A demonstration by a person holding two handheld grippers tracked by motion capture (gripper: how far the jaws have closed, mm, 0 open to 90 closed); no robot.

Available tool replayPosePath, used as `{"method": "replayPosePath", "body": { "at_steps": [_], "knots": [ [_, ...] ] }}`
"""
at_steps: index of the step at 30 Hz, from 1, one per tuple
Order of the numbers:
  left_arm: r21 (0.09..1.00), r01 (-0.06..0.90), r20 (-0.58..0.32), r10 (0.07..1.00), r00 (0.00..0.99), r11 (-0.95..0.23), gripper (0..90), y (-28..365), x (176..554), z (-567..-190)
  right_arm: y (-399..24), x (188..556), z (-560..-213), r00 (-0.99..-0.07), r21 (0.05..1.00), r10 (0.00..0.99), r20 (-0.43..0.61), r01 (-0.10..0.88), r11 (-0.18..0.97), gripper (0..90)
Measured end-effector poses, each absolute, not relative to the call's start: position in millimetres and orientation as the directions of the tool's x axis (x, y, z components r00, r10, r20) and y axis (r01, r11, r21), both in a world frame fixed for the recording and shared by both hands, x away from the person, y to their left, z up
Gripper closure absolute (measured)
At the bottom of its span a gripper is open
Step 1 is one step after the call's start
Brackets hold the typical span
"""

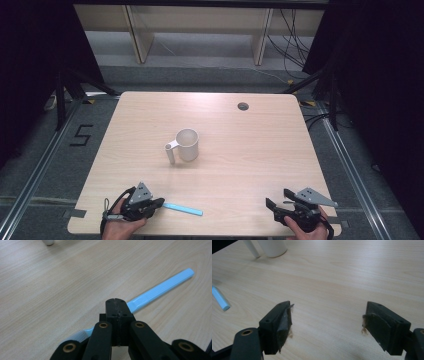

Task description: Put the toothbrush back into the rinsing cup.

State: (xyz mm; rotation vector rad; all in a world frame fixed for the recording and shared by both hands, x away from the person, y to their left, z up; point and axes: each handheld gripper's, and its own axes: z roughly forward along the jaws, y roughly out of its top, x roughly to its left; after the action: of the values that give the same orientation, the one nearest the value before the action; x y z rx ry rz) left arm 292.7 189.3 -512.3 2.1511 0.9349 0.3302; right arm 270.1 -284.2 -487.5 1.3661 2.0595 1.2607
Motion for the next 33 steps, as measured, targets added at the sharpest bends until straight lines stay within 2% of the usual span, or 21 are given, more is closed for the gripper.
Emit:
{"method": "replayPosePath", "body": {
  "at_steps": [19, 23, 25, 33],
  "knots": [
    [0.711, 0.531, -0.059, 0.714, 0.698, -0.46, 89.4, 189, 296, -511, -283, 270, -488, -0.449, 0.824, 0.872, 0.194, 0.557, 0.103, 23.0],
    [0.709, 0.536, -0.062, 0.717, 0.694, -0.458, 89.4, 187, 302, -512, -282, 269, -487, -0.432, 0.817, 0.876, 0.215, 0.571, 0.08, 23.1],
    [0.709, 0.537, -0.06, 0.72, 0.691, -0.456, 89.4, 184, 306, -512, -284, 270, -489, -0.443, 0.823, 0.877, 0.183, 0.557, 0.109, 23.1],
    [0.714, 0.518, -0.043, 0.709, 0.704, -0.471, 89.4, 168, 325, -509, -284, 271, -489, -0.446, 0.83, 0.874, 0.193, 0.549, 0.097, 23.3]
  ]
}}
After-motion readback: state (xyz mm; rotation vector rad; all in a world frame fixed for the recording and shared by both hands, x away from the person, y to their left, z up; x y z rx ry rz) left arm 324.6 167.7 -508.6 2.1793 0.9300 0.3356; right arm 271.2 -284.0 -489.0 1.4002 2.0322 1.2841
